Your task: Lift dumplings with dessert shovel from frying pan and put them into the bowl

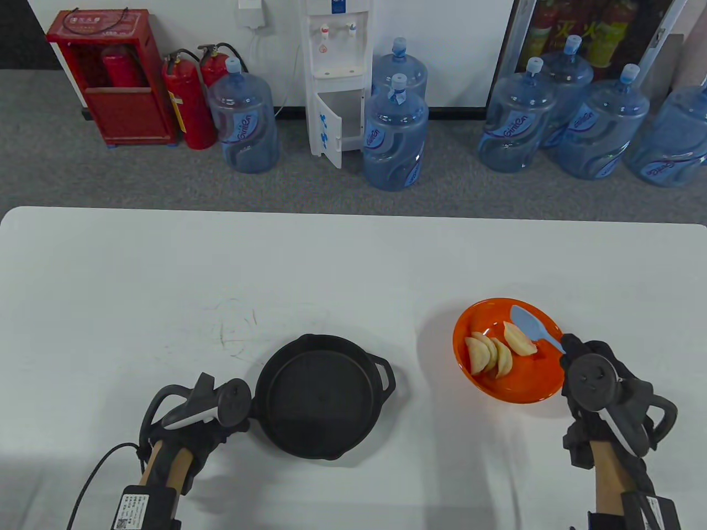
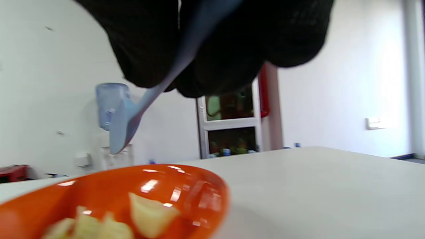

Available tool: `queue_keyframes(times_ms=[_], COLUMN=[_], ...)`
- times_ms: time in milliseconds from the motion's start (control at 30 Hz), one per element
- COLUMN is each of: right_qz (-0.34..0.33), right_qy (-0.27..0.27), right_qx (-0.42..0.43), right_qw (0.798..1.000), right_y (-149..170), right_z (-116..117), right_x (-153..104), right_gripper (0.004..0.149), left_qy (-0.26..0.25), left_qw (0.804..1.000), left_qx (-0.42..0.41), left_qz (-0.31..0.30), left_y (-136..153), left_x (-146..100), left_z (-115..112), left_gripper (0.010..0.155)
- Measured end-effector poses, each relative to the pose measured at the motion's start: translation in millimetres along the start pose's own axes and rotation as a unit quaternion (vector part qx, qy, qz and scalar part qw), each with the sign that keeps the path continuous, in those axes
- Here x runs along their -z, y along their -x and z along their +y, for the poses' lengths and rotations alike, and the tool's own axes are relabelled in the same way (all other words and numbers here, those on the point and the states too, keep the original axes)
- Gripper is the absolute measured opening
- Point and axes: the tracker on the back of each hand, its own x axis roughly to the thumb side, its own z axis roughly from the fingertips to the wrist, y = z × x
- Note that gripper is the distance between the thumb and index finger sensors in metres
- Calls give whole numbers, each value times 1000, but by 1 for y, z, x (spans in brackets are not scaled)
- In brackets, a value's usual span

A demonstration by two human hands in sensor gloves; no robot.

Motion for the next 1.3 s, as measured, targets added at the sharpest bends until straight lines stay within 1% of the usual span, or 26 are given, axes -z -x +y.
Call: queue_keyframes(times_ms=[100, 200, 300, 400, 567, 600, 700, 767, 867, 933, 1000, 1033, 1167, 1233, 1300], right_qz=[-43, -80, -111, -149, -199, -206, -226, -234, -261, -287, -312, -319, -332, -338, -339], right_qy=[-13, -34, -68, -111, -166, -182, -204, -201, -197, -167, -117, -106, -110, -101, -97], right_qx=[31, 73, 117, 141, 121, 109, 59, 36, -3, -43, -75, -84, -110, -123, -125], right_qw=[999, 994, 984, 972, 958, 955, 951, 951, 945, 942, 940, 938, 930, 928, 927], right_y=[-27, -55, -86, -120, -171, -182, -208, -220, -237, -248, -257, -261, -268, -270, -271], right_z=[-4, 0, 11, 31, 59, 65, 79, 84, 91, 93, 93, 93, 103, 108, 107], right_x=[-7, -15, -25, -36, -53, -56, -65, -69, -76, -82, -90, -92, -98, -99, -99], right_gripper=[41, 43, 43, 43, 43, 43, 43, 43, 43, 42, 41, 40, 40, 40, 40], left_qy=[0, 2, 3, 3, 5, 6, 8, 9, 11, 11, 12, 12, 12, 11, 12], left_qw=[1000, 1000, 1000, 1000, 1000, 1000, 1000, 1000, 1000, 1000, 1000, 1000, 1000, 1000, 1000], left_qx=[0, 1, 2, -1, -1, -1, 0, 3, 7, 9, 10, 11, 13, 12, 11], left_qz=[0, 0, -1, -2, -2, -3, -3, -3, -3, -3, -3, -3, -2, -2, -2], left_y=[0, 0, 0, 0, 1, 1, 1, 1, 1, 0, 0, 0, 0, 0, 0], left_x=[0, -1, -1, -1, -1, -1, -1, -1, -1, -1, -1, -1, -1, -1, -1], left_z=[0, 0, 0, 0, 0, 0, 0, 0, 1, 1, 1, 1, 1, 1, 1], left_gripper=[53, 53, 53, 53, 54, 54, 53, 54, 54, 54, 54, 54, 54, 54, 54])
